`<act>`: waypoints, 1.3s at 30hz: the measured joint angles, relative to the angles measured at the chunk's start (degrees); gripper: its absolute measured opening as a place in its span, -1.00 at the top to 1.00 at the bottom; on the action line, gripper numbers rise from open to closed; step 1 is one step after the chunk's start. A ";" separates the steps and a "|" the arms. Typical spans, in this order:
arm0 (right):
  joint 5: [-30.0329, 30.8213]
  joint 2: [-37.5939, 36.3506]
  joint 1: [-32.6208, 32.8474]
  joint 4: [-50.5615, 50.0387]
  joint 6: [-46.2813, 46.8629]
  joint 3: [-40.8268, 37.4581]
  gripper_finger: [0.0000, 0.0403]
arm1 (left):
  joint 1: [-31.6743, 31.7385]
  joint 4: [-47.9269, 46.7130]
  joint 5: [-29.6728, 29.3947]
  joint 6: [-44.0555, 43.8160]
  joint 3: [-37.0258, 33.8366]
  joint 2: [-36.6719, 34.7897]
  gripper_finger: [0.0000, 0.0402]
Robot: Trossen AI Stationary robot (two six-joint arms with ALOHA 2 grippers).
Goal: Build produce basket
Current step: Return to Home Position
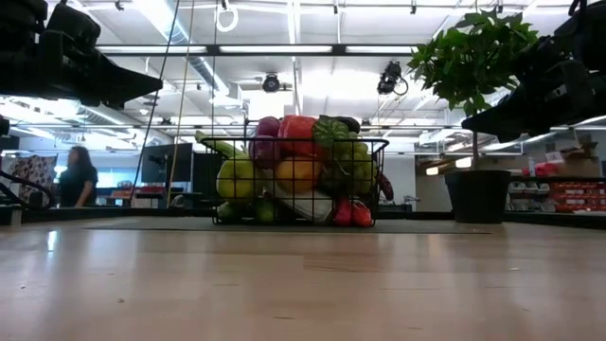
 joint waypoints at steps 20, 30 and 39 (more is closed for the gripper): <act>0.00 0.01 0.01 0.00 0.00 0.01 0.92 | 0.02 0.02 0.00 0.00 0.00 0.00 0.91; 0.00 0.00 0.01 -0.01 0.00 0.00 0.92 | 0.02 0.01 -0.02 0.00 0.00 -0.01 0.86; 0.00 0.00 0.01 -0.02 0.00 0.00 0.92 | 0.01 0.02 0.00 0.00 0.00 -0.02 0.91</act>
